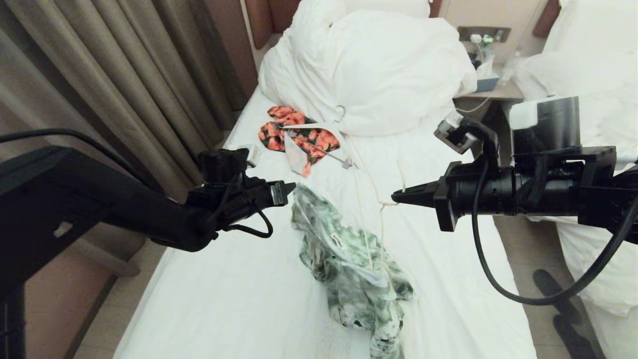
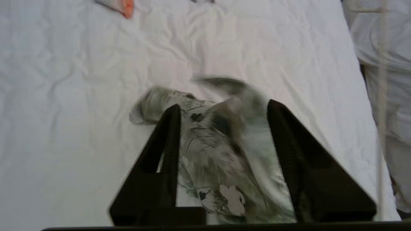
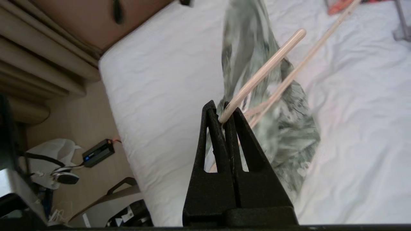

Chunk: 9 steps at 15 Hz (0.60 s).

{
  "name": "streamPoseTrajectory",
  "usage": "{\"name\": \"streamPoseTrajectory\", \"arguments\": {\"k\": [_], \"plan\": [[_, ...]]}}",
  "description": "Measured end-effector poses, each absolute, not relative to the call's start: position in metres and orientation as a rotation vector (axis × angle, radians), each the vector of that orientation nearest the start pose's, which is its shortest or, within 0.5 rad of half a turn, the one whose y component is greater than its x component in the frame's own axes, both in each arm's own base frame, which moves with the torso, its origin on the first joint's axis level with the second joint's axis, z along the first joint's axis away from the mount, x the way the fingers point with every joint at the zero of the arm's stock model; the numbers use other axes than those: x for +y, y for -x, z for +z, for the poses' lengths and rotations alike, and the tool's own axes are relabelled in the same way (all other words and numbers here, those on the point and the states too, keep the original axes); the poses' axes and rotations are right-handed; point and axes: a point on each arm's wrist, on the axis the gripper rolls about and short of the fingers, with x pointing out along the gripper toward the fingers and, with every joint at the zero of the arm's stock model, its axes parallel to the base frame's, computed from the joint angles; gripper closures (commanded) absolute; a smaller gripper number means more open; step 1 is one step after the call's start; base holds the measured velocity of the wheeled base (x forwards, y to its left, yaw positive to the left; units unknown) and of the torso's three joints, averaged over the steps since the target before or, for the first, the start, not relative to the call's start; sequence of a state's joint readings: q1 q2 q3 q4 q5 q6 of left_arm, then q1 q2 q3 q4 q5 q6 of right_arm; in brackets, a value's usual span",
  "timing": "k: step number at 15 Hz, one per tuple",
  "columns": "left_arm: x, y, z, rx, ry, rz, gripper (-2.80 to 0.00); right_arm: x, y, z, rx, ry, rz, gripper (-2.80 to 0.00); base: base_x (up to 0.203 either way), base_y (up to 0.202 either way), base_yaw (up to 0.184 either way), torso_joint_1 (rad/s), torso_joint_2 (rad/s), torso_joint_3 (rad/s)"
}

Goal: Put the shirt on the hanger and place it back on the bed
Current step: Take the clothes hanger out of the clothes, then place the hanger on the bed

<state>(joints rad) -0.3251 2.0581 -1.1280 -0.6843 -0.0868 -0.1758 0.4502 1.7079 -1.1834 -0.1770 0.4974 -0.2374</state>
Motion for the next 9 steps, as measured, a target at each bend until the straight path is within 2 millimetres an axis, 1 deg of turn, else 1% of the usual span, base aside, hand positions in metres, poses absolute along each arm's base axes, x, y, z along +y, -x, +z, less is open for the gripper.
{"name": "streamPoseTrajectory", "arguments": {"k": [2, 4, 6, 7, 9], "plan": [[-0.129, -0.37, 0.154, 0.325, 0.094, -0.423, -2.8, 0.154, -0.29, 0.239, 0.266, 0.189, 0.949, 0.0, 0.0, 0.0, 0.0, 0.0, 0.0, 0.0], [-0.125, -0.355, 0.161, 0.428, 0.015, -0.462, -2.8, 0.158, -0.297, 0.241, 0.268, 0.172, 0.916, 0.0, 0.0, 0.0, 0.0, 0.0, 0.0, 0.0], [-0.119, -0.347, 0.169, 0.478, -0.019, -0.466, -2.8, 0.163, -0.307, 0.241, 0.259, 0.164, 0.865, 0.0, 0.0, 0.0, 0.0, 0.0, 0.0, 0.0], [-0.116, -0.346, 0.175, 0.466, -0.019, -0.458, 0.0, 0.167, -0.314, 0.24, 0.242, 0.166, 0.841, 0.0, 0.0, 0.0, 0.0, 0.0, 0.0, 0.0], [-0.111, -0.344, 0.183, 0.442, -0.017, -0.448, 0.0, 0.178, -0.329, 0.232, 0.209, 0.176, 0.785, 0.0, 0.0, 0.0, 0.0, 0.0, 0.0, 0.0]]}}
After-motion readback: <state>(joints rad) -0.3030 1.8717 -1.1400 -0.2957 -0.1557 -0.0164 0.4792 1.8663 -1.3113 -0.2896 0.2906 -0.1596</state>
